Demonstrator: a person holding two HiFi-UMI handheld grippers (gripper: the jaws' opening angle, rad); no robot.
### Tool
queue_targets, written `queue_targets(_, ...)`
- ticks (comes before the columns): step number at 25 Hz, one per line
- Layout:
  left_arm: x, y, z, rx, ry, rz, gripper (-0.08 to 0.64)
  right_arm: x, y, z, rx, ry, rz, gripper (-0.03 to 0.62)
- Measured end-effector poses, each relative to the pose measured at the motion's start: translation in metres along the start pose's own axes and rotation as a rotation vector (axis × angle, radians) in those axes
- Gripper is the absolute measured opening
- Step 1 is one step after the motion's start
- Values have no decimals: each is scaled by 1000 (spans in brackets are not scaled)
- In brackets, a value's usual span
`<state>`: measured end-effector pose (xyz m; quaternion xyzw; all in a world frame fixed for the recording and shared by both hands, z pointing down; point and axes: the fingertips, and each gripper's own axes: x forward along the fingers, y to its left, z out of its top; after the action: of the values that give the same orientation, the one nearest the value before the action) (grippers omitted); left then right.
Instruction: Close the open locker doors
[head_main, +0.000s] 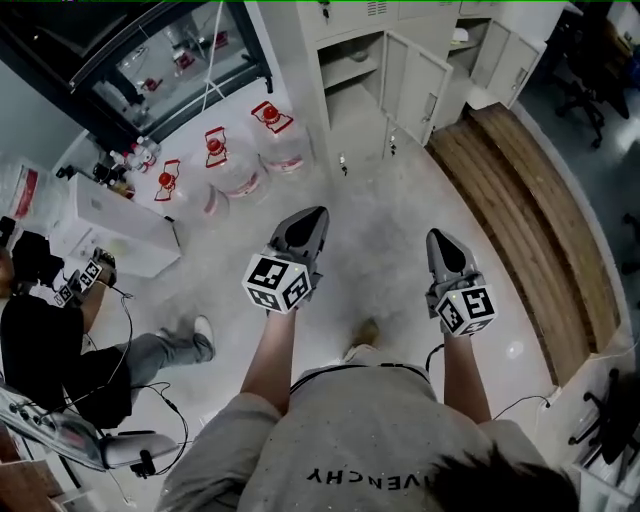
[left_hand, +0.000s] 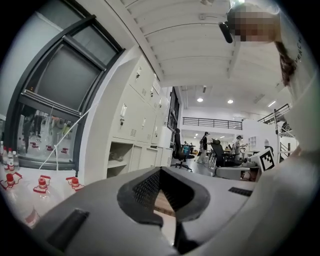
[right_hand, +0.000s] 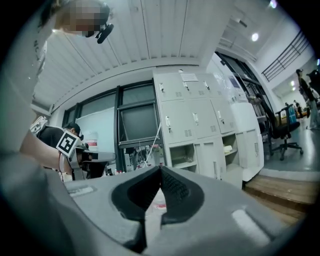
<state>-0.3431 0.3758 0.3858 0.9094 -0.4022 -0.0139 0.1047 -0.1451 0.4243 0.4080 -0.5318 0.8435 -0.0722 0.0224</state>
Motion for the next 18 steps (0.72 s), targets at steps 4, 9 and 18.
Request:
queue_targets(4,30,5,6,-2,-7,-13,-3,14,-23,4,23,-1,-7,-3)
queue_targets(9,59,8,9,-6,6,-23,-3,22,-47,15,49,-20,-19,-3)
queue_targets(18,88,30,-7,-22,49,-20,-3,48,-73,4,102,-5,-39,-2)
